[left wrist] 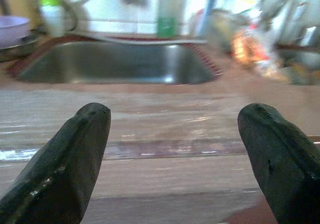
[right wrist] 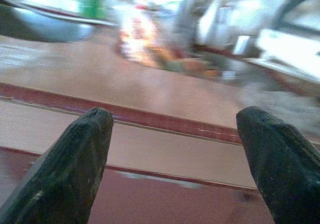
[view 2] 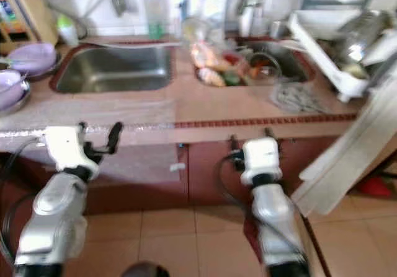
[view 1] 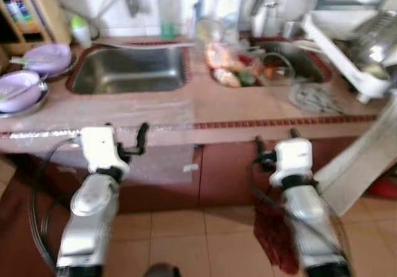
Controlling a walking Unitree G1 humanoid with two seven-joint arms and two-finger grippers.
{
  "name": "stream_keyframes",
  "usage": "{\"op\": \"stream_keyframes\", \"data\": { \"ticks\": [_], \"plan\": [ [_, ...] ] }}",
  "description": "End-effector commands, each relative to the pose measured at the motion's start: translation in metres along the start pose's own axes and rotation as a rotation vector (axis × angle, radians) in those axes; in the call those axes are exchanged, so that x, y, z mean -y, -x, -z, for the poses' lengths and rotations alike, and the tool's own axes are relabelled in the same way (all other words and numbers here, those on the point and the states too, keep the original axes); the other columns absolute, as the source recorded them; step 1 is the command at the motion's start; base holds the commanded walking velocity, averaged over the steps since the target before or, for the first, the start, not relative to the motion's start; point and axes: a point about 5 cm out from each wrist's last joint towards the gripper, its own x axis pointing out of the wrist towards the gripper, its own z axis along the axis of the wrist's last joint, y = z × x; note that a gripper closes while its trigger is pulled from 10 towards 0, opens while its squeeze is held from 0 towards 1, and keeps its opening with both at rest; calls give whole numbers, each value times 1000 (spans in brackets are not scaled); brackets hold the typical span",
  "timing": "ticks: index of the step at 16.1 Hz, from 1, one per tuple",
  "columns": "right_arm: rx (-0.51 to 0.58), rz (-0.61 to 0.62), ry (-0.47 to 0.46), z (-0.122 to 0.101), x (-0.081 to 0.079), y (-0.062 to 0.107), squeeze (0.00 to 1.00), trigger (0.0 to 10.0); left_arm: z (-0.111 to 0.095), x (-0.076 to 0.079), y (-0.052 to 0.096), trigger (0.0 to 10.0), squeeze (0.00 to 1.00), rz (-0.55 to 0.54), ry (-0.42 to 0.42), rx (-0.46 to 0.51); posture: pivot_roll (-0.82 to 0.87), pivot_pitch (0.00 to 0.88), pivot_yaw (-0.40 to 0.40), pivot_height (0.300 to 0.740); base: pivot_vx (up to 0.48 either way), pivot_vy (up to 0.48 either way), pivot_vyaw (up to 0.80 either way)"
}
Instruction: Kitchen organization
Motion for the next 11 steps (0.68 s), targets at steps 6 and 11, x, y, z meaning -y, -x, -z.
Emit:
{"op": "stream_keyframes", "data": {
  "ticks": [6,11],
  "plan": [
    [-22,41,-28,4,6,2,0,10000,-11,12,-9,10000,0,33,-31,27,-22,0,71,740,0,477,0],
    [-55,88,-96,12,8,1,0,10000,-15,14,-11,10000,0,45,-67,43,-24,0,76,740,0,0,0]
  ]
}}
